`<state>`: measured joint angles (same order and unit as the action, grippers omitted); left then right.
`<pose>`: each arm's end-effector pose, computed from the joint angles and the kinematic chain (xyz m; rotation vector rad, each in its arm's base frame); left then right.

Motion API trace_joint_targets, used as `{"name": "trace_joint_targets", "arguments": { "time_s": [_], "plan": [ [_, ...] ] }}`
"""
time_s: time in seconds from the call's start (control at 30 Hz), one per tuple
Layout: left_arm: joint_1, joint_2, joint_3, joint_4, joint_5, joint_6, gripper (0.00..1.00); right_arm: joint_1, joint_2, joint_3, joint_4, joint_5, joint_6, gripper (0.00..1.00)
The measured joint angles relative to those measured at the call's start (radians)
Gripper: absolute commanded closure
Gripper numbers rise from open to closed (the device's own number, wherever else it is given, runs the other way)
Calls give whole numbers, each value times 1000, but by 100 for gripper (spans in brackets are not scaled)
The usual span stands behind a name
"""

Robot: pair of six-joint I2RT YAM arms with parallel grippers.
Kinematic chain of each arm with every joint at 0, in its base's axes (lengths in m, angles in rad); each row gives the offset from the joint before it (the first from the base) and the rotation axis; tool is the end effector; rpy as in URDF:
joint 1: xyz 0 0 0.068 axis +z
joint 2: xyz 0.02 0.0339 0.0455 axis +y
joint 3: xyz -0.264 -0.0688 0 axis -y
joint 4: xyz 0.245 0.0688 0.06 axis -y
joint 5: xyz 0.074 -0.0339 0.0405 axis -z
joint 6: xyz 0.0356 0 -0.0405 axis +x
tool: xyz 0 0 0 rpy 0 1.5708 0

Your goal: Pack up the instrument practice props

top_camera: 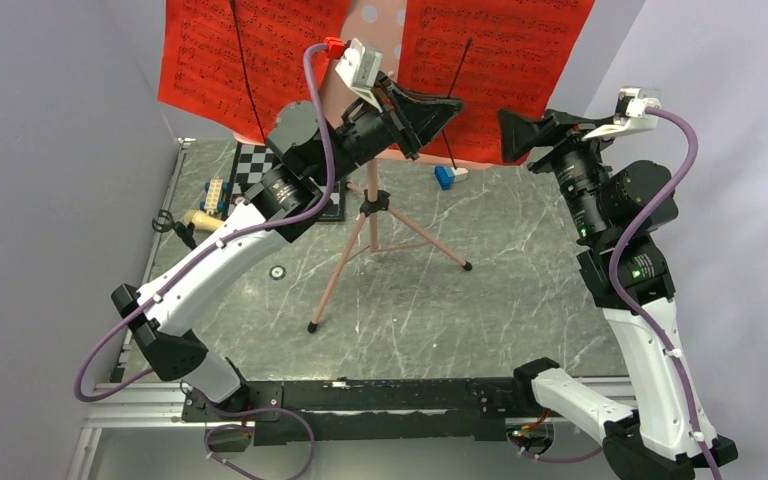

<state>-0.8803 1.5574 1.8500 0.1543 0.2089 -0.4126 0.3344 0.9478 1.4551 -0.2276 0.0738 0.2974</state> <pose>0.2057 -0.2606 0.5526 0.4762 1.1300 -1.2583 0.1484 0.0488 0.5296 0.0398 1.3072 0.4929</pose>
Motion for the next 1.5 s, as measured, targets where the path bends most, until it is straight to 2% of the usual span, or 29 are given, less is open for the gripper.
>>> {"name": "trace_joint_targets", "arguments": {
  "time_s": [0.2, 0.4, 0.77, 1.1, 1.23, 1.4, 1.5],
  "plan": [
    [0, -6, -11, 6, 0, 0, 100, -4, 0, 0, 23, -33, 3, 23],
    [0, -8, -16, 12, 0, 0, 100, -8, 0, 0, 29, -39, 9, 55],
    [0, -19, -32, 21, -1, 0, 100, -10, -13, 0, 29, -45, 11, 99],
    [-2, -25, -46, 35, -23, 0, 99, -10, -127, -10, 6, -21, 18, 100],
    [-4, -26, -50, 39, -51, -1, 88, -10, -190, -10, -6, 0, 18, 100],
    [-3, -30, -64, 37, -90, 2, 42, -10, -257, -7, -12, 34, 18, 100],
    [-2, -31, -79, 35, -97, -9, 25, -10, -280, 0, -20, 54, 17, 100]
  ]
}}
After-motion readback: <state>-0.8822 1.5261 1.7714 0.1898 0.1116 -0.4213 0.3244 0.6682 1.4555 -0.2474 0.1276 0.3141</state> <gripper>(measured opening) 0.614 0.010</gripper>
